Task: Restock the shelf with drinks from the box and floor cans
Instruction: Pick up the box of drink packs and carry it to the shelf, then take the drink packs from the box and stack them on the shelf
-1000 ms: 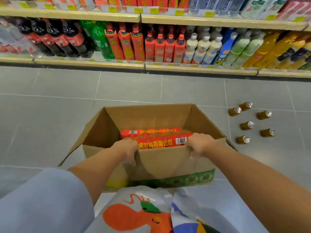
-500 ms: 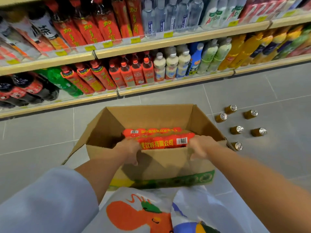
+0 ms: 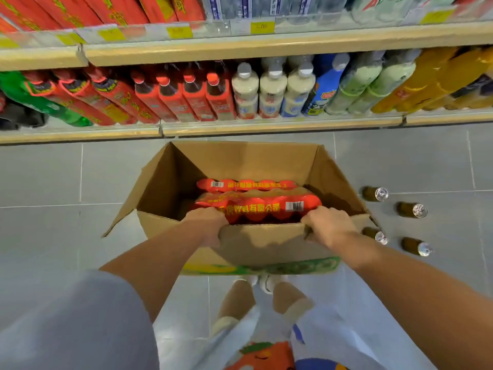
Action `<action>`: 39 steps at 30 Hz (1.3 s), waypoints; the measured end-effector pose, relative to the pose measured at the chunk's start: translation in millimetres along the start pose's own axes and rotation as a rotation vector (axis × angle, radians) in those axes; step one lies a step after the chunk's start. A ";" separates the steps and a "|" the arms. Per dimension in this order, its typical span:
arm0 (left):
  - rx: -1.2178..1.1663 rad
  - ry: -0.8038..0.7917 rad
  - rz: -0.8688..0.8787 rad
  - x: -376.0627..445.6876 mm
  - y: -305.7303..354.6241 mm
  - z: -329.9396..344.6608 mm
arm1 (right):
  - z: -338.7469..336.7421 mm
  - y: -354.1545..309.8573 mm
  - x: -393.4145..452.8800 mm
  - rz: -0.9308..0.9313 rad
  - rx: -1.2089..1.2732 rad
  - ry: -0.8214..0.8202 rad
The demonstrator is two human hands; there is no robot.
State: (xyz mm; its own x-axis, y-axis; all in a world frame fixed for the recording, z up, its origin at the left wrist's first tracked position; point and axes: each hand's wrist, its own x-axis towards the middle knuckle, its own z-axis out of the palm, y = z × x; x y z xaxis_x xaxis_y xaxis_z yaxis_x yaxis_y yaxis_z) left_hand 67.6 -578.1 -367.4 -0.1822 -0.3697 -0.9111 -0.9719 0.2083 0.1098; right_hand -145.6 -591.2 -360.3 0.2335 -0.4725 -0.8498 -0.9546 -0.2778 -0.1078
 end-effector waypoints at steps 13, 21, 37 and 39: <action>0.029 0.087 -0.102 237.7 -34.4 50.9 | 83.6 36.9 218.6 0.023 -0.129 0.025; 0.158 -0.050 -0.002 279.2 -19.5 144.0 | 181.1 39.0 251.6 -0.083 -0.167 -0.165; -0.718 0.159 -0.330 299.4 -60.3 150.0 | 192.4 69.1 290.7 0.250 0.494 0.002; -0.838 0.163 -0.395 310.5 -62.6 155.9 | 201.6 72.5 301.2 0.312 0.655 0.027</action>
State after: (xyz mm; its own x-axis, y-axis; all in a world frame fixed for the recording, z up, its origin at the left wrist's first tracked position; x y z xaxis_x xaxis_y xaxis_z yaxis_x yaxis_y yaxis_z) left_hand 95.1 -564.8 -719.1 0.2266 -0.4096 -0.8837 -0.7466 -0.6557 0.1125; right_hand -181.8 -585.0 -728.1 -0.0717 -0.4709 -0.8793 -0.8902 0.4278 -0.1565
